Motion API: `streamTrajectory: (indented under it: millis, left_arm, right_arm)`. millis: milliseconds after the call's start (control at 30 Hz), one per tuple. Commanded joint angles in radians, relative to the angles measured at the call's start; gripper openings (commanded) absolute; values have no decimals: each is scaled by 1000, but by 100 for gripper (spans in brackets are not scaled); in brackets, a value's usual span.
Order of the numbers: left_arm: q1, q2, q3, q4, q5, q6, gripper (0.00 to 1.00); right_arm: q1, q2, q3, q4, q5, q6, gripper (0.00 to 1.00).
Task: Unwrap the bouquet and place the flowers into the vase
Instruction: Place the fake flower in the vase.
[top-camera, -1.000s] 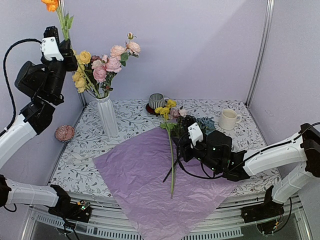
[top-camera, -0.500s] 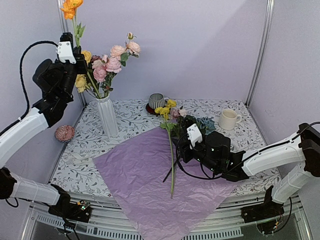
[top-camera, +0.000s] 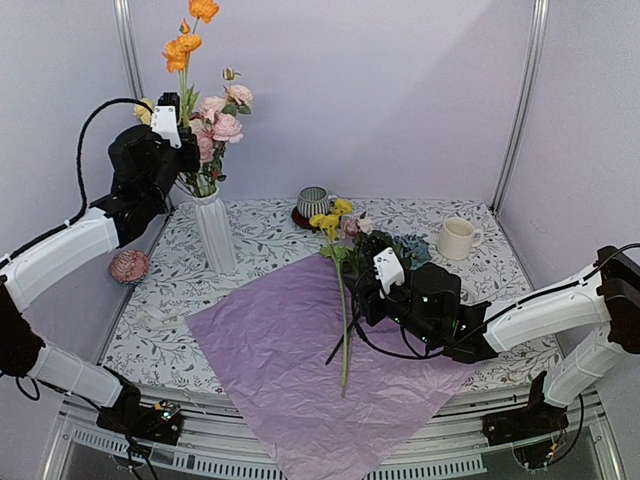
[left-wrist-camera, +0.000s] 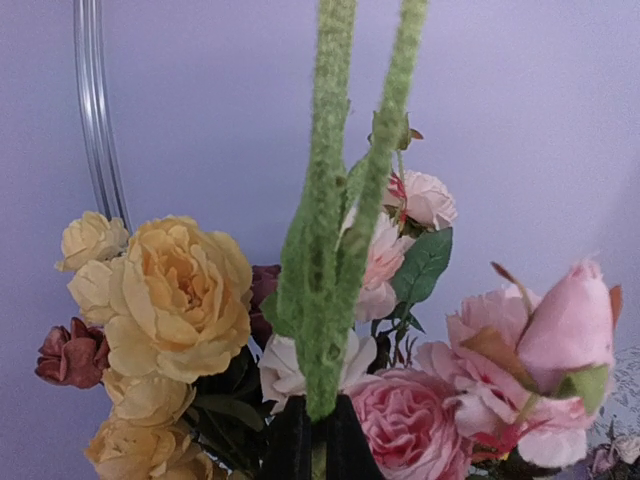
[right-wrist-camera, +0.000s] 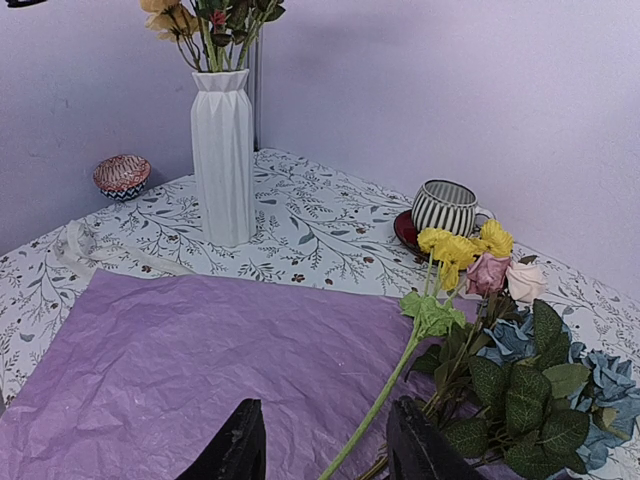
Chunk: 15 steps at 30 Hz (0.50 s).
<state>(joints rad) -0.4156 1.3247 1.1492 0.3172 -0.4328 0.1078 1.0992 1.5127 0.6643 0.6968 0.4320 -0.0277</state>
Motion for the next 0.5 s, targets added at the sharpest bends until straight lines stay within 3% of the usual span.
streamTrajectory:
  millis: [0, 467]
  left_arm:
    - [24, -13, -36, -55, 16, -73, 0]
    - [49, -15, -119, -66, 45, -136, 0]
  right_arm:
    - [-5, 6, 13, 4, -12, -8, 43]
    - [-4, 0, 13, -2, -25, -4, 43]
